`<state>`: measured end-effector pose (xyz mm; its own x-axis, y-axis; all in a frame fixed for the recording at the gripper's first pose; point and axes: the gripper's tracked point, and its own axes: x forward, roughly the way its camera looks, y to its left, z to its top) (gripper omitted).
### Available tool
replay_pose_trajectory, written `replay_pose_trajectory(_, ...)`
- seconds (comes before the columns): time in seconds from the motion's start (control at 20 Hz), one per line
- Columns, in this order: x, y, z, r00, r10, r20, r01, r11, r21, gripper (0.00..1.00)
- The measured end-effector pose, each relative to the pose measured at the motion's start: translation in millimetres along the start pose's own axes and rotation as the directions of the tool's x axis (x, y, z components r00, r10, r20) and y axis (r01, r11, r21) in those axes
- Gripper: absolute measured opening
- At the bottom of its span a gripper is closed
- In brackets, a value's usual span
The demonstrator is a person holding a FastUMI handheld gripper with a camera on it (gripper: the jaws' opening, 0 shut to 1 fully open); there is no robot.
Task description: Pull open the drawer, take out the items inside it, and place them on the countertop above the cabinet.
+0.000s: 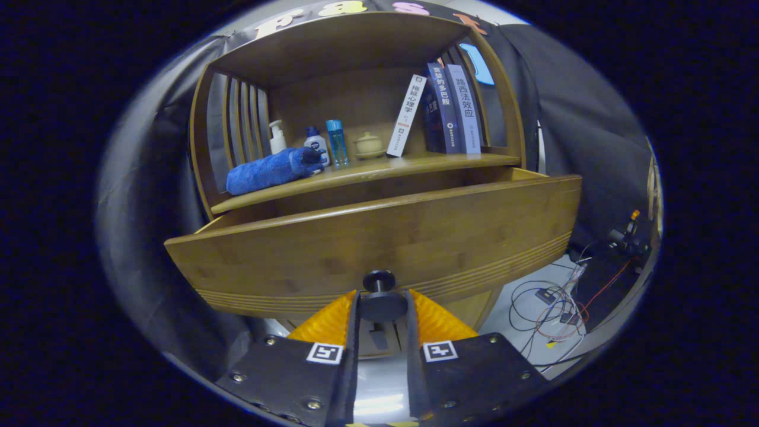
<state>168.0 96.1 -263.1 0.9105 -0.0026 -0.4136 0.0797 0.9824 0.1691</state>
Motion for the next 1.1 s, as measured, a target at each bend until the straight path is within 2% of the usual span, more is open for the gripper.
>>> replay_pose_trajectory(0.3, -28.4, -4.9, -15.1, 1.0, -0.029, 0.003, 0.029, 0.999, 0.026, 0.35)
replay_pose_trajectory(0.85, -28.2, -4.6, -14.1, 1.0, -0.015, 0.02, 0.015, 1.0, -0.019, 0.35)
replay_pose_trajectory(1.0, -35.6, -1.2, -7.1, 0.999, 0.01, 0.048, -0.009, 1.0, -0.026, 0.46)
replay_pose_trajectory(1.1, -44.6, 4.4, 7.8, 0.994, 0.035, 0.108, -0.035, 0.999, -0.006, 0.55)
